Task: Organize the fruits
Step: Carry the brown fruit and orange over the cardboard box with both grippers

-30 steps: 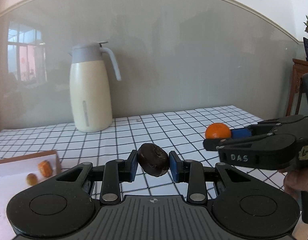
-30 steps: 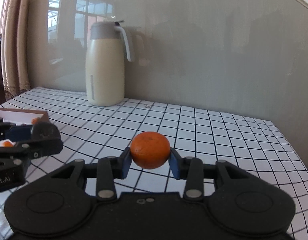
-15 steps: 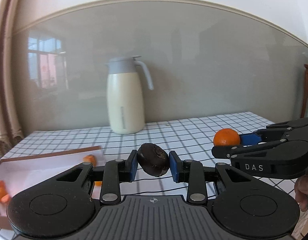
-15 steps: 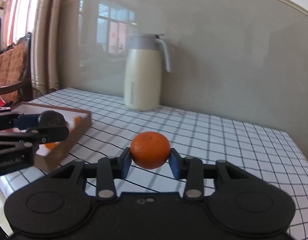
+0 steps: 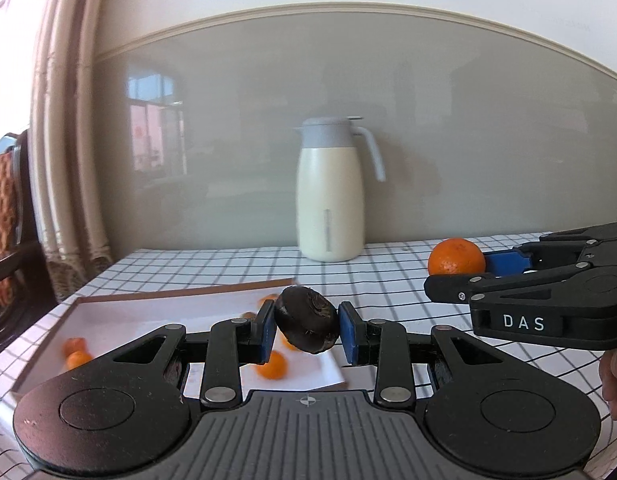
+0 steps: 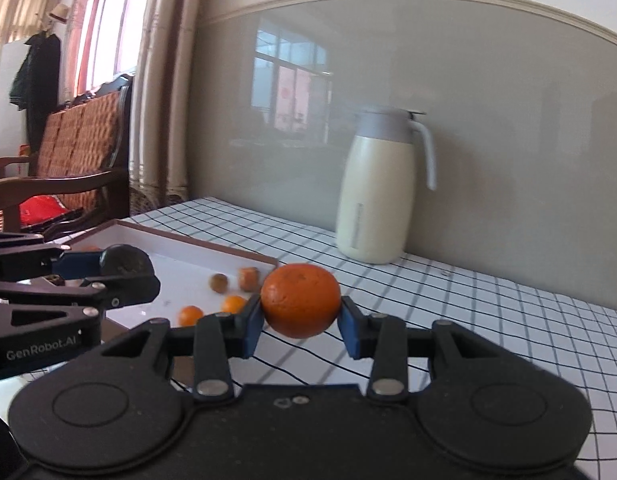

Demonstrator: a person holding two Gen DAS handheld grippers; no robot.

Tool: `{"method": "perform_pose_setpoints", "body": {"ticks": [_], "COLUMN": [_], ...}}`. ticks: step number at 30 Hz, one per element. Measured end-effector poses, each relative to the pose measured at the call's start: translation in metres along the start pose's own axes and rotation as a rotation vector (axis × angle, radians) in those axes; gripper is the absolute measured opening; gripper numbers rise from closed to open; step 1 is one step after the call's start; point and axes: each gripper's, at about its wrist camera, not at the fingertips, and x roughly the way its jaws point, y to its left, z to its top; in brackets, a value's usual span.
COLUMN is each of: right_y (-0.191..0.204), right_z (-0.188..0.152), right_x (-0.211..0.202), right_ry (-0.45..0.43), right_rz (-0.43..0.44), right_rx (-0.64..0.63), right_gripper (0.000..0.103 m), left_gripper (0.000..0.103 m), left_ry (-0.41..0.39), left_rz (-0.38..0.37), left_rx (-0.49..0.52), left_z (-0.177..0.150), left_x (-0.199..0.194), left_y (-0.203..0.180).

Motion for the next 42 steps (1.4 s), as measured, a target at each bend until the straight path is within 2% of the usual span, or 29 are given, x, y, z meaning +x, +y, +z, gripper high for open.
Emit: {"method": "perform_pose_setpoints", "body": {"ticks": [7, 21, 32, 35, 42], "right_y": [0.024, 0.062, 0.085, 0.090, 0.093], "right_z": [0.009, 0.018, 0.033, 0.036, 0.042], "right_x": [0.004, 0.021, 0.041, 0.049, 0.070], "right_ry": [-0.047, -0.064, -0.074, -0.072, -0.055], "right_rz": [0.046, 0.101, 0.131, 0.139, 0.145], "right_rx": [-0.023, -0.067, -0.083, -0.090, -0.095], "right_gripper": [0.032, 0.032, 0.032, 0.032, 0.032], "left_gripper": [0.033, 0.033, 0.033, 0.033, 0.033], "left_ry": [-0.007, -0.035, -0.038, -0.045, -0.017], "left_rz": [0.064, 0.185, 0.253, 0.277, 0.288], "left_rx": [-0.022, -0.075, -0.120, -0.104, -0.118], "left_z": [-0.004, -0.006, -0.005, -0.002, -0.004], "left_x": [-0.011, -0.024, -0.008, -0.001, 0.022], "left_y": [0.028, 0.084, 0.118, 0.124, 0.140]}}
